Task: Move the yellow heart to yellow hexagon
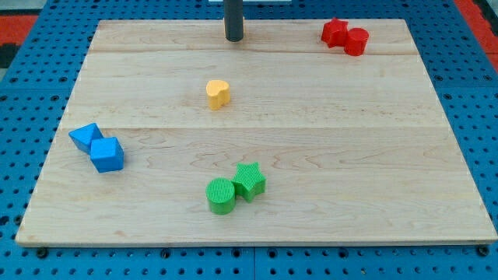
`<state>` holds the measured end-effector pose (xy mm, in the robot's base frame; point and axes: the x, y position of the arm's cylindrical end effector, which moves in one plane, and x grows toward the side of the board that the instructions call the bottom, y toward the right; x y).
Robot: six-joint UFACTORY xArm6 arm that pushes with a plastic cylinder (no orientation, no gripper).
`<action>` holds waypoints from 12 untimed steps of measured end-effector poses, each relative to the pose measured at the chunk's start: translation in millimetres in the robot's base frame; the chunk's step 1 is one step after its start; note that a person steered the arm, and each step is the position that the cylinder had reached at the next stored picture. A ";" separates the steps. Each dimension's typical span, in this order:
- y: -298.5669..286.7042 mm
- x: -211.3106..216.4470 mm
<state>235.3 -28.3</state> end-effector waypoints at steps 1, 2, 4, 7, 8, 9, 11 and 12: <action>0.0 0.0; 11.3 14.9; 66.1 121.0; -19.4 111.1; -12.7 133.8; -36.4 145.2; -38.7 74.0; -16.9 52.4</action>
<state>287.6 -45.2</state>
